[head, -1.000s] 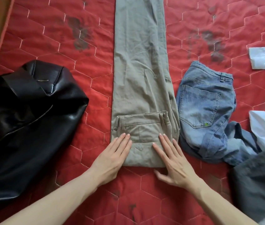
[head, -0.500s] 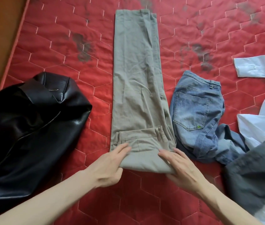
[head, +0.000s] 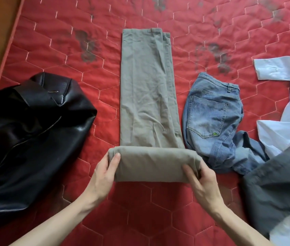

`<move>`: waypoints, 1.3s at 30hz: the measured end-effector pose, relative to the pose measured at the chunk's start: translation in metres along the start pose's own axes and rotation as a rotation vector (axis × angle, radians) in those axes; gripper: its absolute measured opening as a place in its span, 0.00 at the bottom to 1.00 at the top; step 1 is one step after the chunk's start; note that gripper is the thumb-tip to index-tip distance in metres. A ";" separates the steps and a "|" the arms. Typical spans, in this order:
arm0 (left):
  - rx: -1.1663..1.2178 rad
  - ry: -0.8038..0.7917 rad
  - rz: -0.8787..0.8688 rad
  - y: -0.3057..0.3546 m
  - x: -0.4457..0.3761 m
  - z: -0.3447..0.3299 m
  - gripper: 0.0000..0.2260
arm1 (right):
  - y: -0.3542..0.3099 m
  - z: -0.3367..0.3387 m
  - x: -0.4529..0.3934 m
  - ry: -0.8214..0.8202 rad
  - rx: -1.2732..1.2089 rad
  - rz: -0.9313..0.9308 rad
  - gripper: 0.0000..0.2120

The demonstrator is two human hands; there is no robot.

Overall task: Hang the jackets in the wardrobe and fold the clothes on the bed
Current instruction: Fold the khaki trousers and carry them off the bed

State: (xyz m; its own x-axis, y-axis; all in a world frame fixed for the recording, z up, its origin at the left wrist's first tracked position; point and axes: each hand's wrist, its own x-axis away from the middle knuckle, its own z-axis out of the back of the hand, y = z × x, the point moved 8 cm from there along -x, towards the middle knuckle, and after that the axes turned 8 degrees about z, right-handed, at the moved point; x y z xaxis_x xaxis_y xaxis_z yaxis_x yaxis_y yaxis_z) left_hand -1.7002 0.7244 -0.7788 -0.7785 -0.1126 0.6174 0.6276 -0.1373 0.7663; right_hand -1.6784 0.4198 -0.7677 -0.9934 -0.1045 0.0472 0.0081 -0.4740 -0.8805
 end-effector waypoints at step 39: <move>-1.130 0.185 -0.576 -0.026 -0.092 -0.083 0.33 | 0.063 -0.085 -0.084 -0.269 0.552 0.366 0.32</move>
State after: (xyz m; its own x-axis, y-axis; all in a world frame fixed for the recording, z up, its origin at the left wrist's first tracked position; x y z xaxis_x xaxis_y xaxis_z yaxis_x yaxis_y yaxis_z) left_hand -1.6445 0.6566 -0.8700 -0.9821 0.1200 0.1449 -0.0754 -0.9565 0.2817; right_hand -1.6043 0.4735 -0.8671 -0.8539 -0.5197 -0.0281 0.4627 -0.7333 -0.4982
